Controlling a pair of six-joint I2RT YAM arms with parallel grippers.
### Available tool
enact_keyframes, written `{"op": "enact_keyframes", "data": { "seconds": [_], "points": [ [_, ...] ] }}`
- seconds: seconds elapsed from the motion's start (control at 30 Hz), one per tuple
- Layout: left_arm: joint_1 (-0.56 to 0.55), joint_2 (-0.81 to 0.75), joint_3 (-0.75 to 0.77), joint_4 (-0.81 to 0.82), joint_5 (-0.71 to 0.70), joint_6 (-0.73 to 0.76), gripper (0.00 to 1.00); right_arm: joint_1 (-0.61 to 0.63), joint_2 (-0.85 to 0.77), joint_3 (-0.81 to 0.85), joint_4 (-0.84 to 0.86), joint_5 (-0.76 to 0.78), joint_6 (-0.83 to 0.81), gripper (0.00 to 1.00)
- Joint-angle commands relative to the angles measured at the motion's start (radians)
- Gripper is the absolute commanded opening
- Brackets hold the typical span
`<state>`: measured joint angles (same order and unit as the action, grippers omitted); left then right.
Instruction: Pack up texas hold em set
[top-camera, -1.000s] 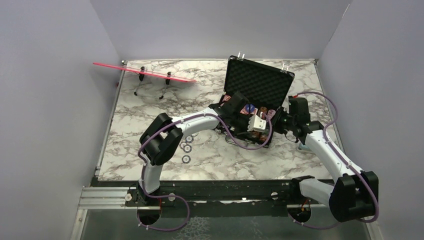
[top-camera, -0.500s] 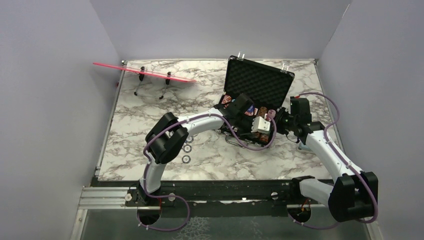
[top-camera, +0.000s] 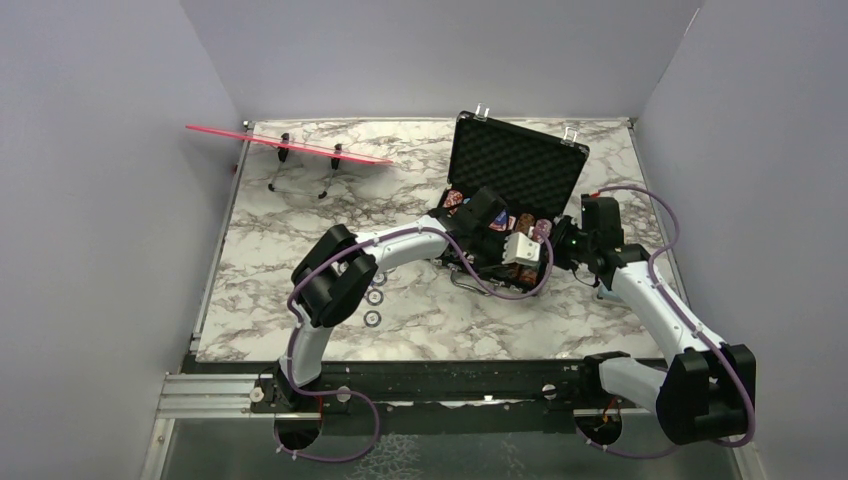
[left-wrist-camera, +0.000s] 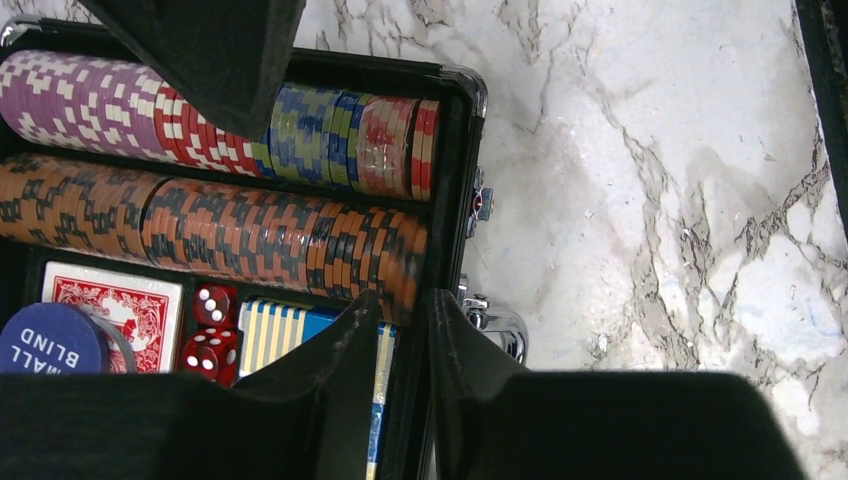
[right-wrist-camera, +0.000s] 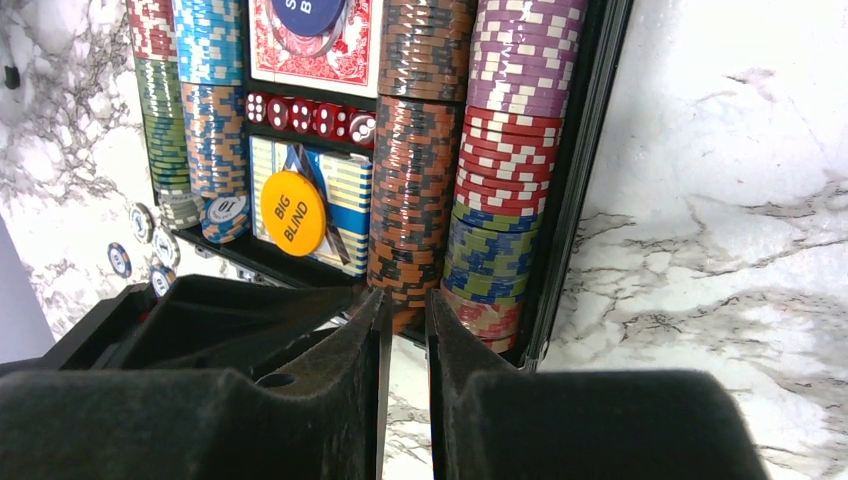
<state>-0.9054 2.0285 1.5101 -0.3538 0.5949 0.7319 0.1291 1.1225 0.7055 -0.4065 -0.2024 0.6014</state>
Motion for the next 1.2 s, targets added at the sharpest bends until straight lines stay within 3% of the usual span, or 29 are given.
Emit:
{"op": "enact_keyframes", "data": {
  "seconds": [0.0, 0.17, 0.37, 0.53, 0.67, 0.8, 0.9, 1.0, 1.07, 1.13, 1.17],
  "points": [
    [-0.003, 0.012, 0.017, -0.009, -0.024, -0.001, 0.30, -0.005, -0.025, -0.012, -0.020, -0.002, -0.025, 0.21],
    [-0.004, 0.004, 0.023, -0.007, -0.031, 0.006, 0.37, -0.005, -0.023, -0.012, -0.016, -0.037, -0.048, 0.22],
    [0.005, -0.046, 0.027, 0.018, -0.010, -0.013, 0.39, -0.005, -0.011, 0.008, -0.027, -0.105, -0.146, 0.24],
    [0.058, -0.197, -0.100, 0.244, -0.019, -0.193, 0.43, 0.015, 0.000, 0.033, -0.020, -0.155, -0.170, 0.26],
    [0.096, -0.375, -0.268, 0.451, -0.219, -0.371, 0.43, 0.112, 0.040, 0.081, -0.018, -0.150, -0.160, 0.32],
    [0.102, -0.535, -0.394, 0.521, -0.521, -0.426, 0.43, 0.286, 0.118, 0.152, -0.016, -0.063, -0.133, 0.35],
    [0.110, -0.655, -0.479, 0.553, -0.735, -0.474, 0.50, 0.424, 0.200, 0.223, -0.013, 0.007, -0.113, 0.36],
    [0.112, -0.760, -0.526, 0.547, -0.987, -0.513, 0.69, 0.569, 0.302, 0.314, -0.034, 0.091, -0.106, 0.40],
    [0.112, -0.809, -0.522, 0.499, -1.175, -0.562, 0.83, 0.659, 0.381, 0.385, -0.051, 0.153, -0.108, 0.48],
    [0.117, -0.848, -0.493, 0.405, -1.287, -0.641, 0.97, 0.747, 0.470, 0.455, -0.070, 0.218, -0.110, 0.56],
    [0.121, -0.877, -0.468, 0.343, -1.297, -0.675, 0.99, 0.784, 0.510, 0.488, -0.077, 0.237, -0.110, 0.58]
  ]
}}
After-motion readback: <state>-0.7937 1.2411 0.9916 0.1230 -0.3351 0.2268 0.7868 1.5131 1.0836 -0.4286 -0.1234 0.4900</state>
